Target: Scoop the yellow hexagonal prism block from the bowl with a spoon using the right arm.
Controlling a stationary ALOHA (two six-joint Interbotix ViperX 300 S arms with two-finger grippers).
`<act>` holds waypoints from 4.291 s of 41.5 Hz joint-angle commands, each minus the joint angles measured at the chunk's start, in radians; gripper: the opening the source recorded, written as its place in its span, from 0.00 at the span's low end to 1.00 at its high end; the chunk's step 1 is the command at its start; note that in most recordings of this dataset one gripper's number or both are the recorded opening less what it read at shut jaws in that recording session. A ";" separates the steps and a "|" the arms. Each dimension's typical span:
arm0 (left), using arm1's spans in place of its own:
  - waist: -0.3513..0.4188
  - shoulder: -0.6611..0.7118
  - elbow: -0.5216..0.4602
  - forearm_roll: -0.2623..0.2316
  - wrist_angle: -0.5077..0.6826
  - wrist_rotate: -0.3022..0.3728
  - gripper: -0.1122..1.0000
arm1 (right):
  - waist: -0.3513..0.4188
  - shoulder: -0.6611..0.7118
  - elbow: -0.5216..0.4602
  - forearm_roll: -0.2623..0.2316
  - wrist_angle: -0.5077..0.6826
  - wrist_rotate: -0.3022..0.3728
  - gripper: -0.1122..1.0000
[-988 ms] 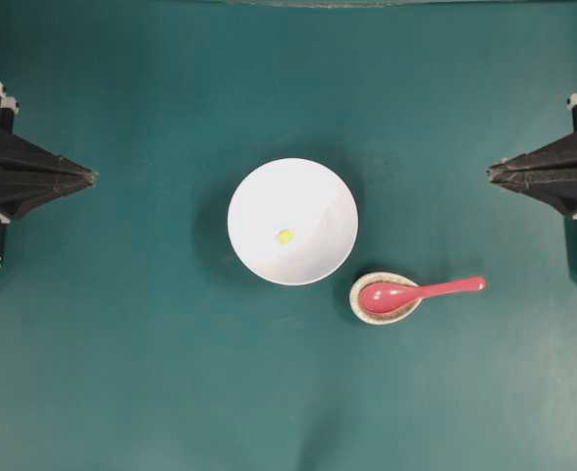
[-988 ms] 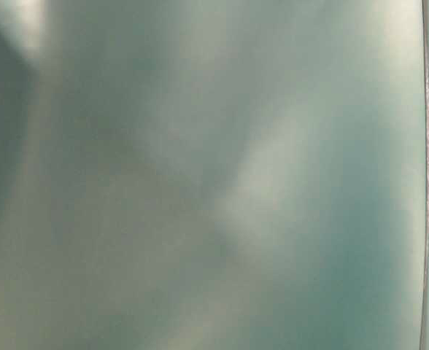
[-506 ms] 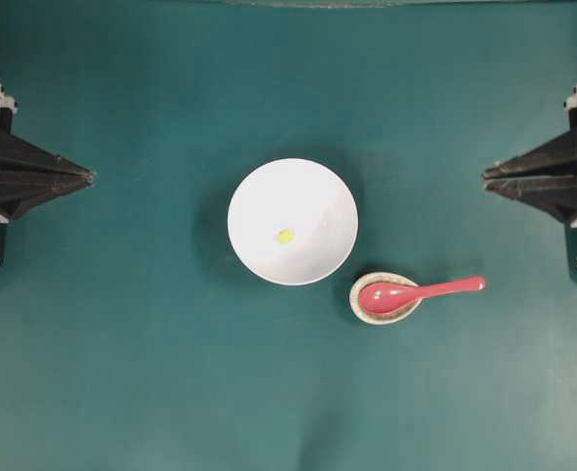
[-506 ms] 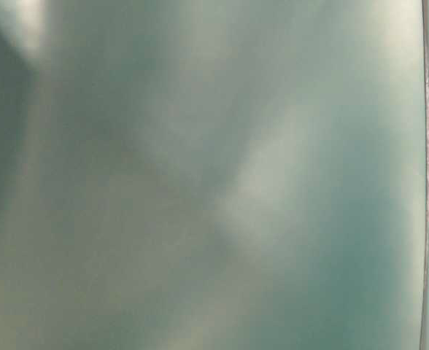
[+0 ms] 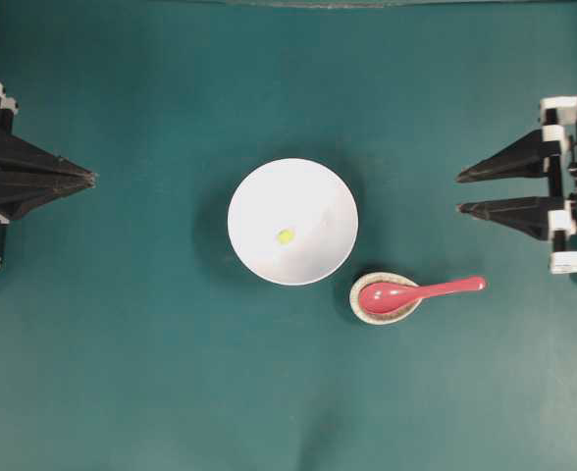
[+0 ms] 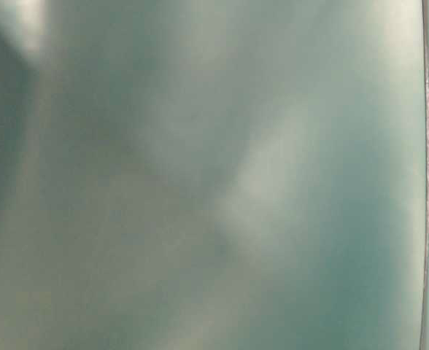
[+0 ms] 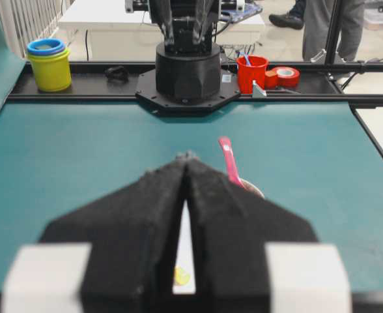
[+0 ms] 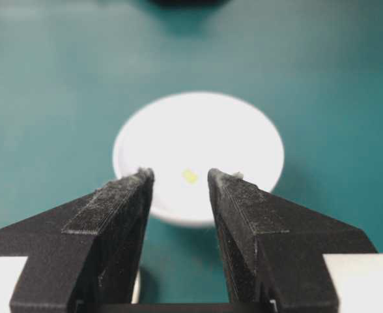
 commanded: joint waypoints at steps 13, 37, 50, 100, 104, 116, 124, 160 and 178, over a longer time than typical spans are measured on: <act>0.003 0.006 -0.028 0.003 0.018 0.002 0.10 | 0.014 0.190 -0.011 0.029 -0.078 0.002 0.52; 0.006 0.005 -0.028 0.005 0.040 0.003 0.10 | 0.163 0.414 0.110 0.153 -0.402 0.002 0.52; 0.014 0.005 -0.028 0.005 0.040 0.003 0.10 | 0.290 0.569 0.164 0.264 -0.624 0.002 0.52; 0.014 0.003 -0.028 0.005 0.040 0.003 0.10 | 0.377 0.750 0.176 0.345 -0.698 0.040 0.52; 0.014 0.003 -0.028 0.005 0.040 0.003 0.10 | 0.377 0.750 0.178 0.345 -0.709 0.040 0.52; 0.014 0.005 -0.028 0.003 0.040 0.003 0.10 | 0.377 0.750 0.176 0.345 -0.713 0.040 0.52; 0.014 0.005 -0.028 0.005 0.040 0.003 0.10 | 0.379 0.750 0.176 0.345 -0.710 0.040 0.50; 0.014 0.005 -0.028 0.005 0.107 -0.009 0.10 | 0.373 0.601 0.106 0.377 -0.468 0.040 0.17; 0.014 0.009 -0.028 0.005 0.124 -0.012 0.10 | 0.354 0.600 0.103 0.440 -0.445 0.041 0.18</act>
